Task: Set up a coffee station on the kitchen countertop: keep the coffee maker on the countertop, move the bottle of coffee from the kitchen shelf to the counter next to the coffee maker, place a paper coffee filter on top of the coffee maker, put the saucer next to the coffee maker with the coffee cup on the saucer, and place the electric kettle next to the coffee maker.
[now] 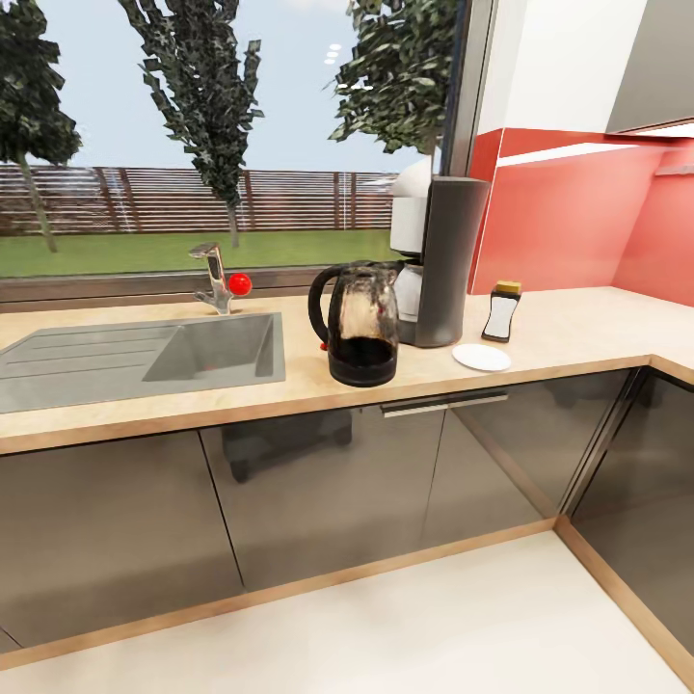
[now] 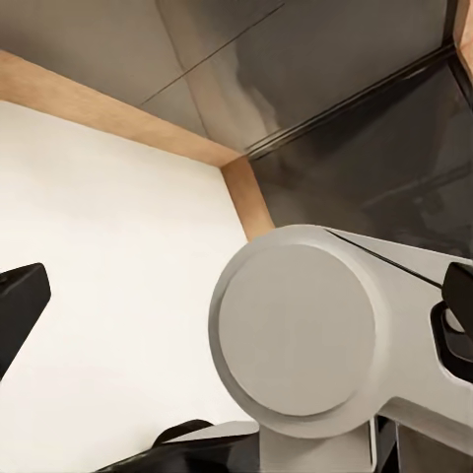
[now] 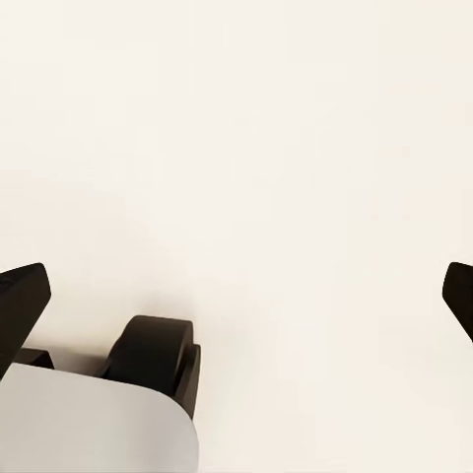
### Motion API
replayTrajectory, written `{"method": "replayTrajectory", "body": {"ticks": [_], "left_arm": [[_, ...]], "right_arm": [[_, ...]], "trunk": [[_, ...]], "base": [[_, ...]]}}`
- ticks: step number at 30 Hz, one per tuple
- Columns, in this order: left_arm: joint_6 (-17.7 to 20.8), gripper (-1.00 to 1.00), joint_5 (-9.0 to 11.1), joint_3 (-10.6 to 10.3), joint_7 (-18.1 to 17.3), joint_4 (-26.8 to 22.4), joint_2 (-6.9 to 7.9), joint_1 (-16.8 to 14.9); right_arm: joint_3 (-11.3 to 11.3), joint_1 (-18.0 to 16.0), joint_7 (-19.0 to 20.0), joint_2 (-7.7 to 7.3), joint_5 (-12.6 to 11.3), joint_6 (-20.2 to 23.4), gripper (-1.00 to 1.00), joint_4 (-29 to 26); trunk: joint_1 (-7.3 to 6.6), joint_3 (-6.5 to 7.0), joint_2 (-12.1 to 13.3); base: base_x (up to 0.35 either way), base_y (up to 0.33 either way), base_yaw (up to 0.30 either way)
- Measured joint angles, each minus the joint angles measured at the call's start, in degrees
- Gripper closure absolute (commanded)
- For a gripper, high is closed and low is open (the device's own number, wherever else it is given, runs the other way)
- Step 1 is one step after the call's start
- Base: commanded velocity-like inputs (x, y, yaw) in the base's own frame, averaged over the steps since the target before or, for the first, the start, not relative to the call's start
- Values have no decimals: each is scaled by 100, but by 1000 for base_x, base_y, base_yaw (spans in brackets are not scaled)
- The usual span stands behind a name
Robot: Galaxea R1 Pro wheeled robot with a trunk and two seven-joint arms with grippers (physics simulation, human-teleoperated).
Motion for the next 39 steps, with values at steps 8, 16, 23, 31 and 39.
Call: {"method": "replayTrajectory", "body": {"ticks": [8, 16, 23, 31, 39], "left_arm": [[5, -100, 0, 0, 13, 0, -3, 1], [10, -100, 1, 0, 16, 0, -3, 1], [10, -100, -1, 3, 16, 0, -3, 1], [17, -100, 3, 3, 19, -1, -3, 2], [19, -100, 3, 1, 23, 5, -3, 3]], "right_arm": [[0, 0, 0, -9, 0, 4, -100, 2], [0, 0, 10, -4, 0, 12, -100, 4], [0, 0, 10, -5, -3, 8, -100, 3], [0, -1, 0, -1, -15, 6, -100, 4], [0, -2, -1, 2, -10, 6, -100, 4]], "trunk": [[0, 0, 0], [0, 0, 0], [0, 0, 0], [0, 0, 0], [0, 0, 0]], "base": [[0, 0, 0], [0, 0, 0], [0, 0, 0], [0, 0, 105], [0, 0, 247]]}}
